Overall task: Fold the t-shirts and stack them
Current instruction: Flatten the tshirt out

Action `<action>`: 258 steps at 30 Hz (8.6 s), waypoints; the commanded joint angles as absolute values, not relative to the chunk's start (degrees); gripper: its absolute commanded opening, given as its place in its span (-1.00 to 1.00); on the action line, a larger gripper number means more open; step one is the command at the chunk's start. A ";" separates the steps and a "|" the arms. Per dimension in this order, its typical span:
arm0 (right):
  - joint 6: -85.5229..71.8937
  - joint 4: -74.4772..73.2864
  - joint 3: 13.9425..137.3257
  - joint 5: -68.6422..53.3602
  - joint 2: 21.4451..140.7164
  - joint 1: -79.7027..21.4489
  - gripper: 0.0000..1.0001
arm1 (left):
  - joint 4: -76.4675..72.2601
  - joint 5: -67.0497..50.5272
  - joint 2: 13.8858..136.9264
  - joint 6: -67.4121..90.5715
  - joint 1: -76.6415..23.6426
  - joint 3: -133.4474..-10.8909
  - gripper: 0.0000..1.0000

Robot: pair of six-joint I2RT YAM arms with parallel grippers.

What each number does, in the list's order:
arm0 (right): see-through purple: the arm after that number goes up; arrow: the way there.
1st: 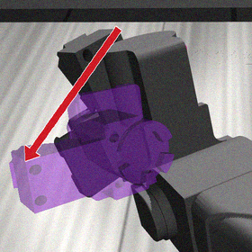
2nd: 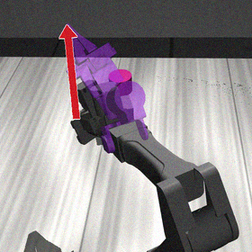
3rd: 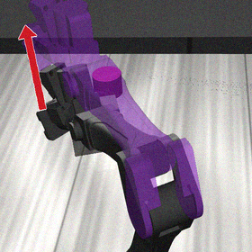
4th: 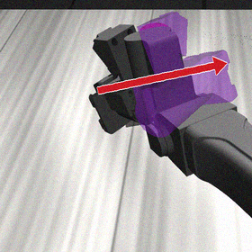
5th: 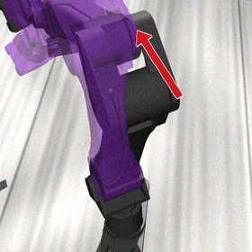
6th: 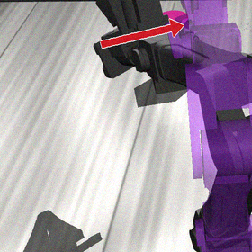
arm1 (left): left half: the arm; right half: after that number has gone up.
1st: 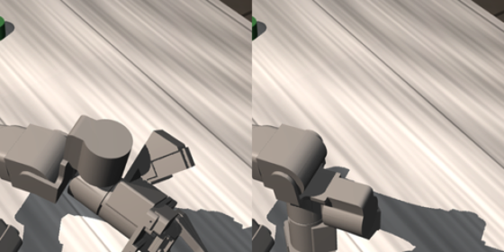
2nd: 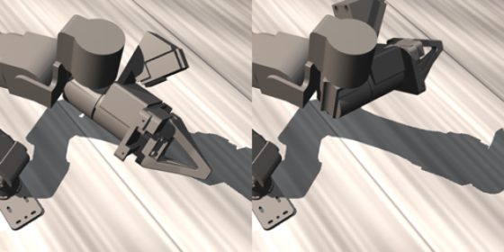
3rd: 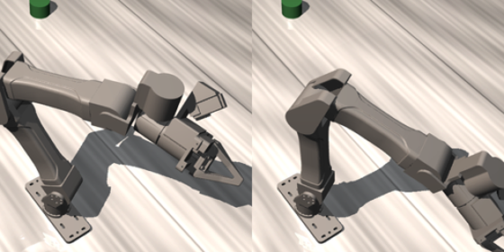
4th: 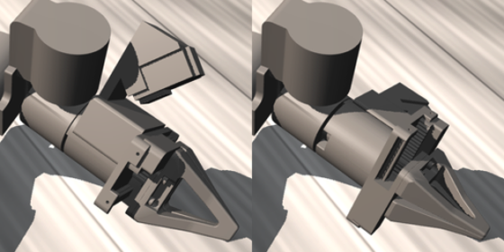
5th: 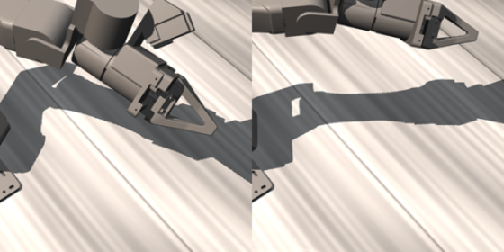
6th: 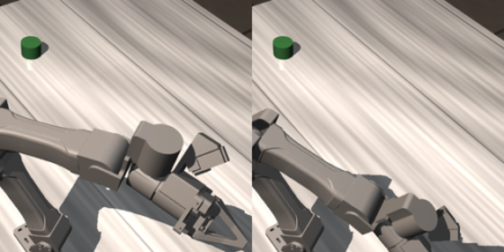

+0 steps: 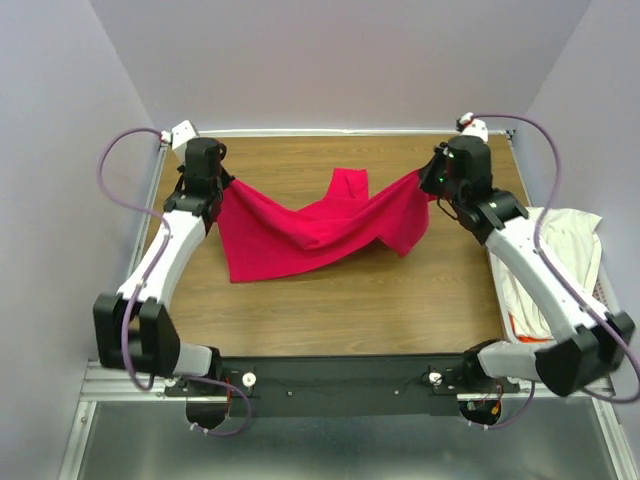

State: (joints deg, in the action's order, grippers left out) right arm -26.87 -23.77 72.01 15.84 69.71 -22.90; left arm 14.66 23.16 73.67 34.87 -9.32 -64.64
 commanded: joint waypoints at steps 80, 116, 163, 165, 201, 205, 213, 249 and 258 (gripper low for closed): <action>-32.34 -9.85 46.32 1.93 85.86 -11.16 0.35 | 13.36 19.34 68.12 41.75 -4.22 -46.76 -1.00; -34.98 -30.50 41.66 -1.67 57.84 -14.32 -0.66 | 11.78 16.70 67.76 38.23 -3.16 -49.22 -1.00; -40.17 -13.01 39.02 17.66 87.80 -18.10 0.24 | 10.64 11.78 67.68 37.09 -2.81 -47.11 -1.00; -40.25 -12.83 39.02 17.75 88.94 -18.46 0.22 | 10.72 11.69 67.76 37.09 -2.81 -47.11 -1.00; -28.48 -33.13 95.61 14.33 56.43 -19.34 -0.99 | 19.25 3.96 48.26 33.66 -2.81 -74.78 -1.00; -26.63 -33.40 105.17 13.71 58.70 -19.42 -0.99 | 19.07 3.78 48.51 33.84 -2.81 -82.43 -1.00; -23.30 -31.38 113.64 12.66 74.27 -19.42 -0.99 | 12.14 3.17 56.50 35.68 -2.81 -82.19 -1.00; -31.97 -9.76 71.76 7.56 71.93 -12.92 -0.99 | -4.13 -5.18 82.28 36.90 2.11 -72.84 -1.00; -42.62 -12.91 35.18 -2.28 55.56 -12.92 -0.99 | -4.92 -3.26 75.15 43.94 2.20 -40.01 -1.00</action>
State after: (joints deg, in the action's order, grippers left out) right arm -36.23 -13.23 41.32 3.57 60.75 -12.95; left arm -3.49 -4.82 79.33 40.73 2.13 -46.15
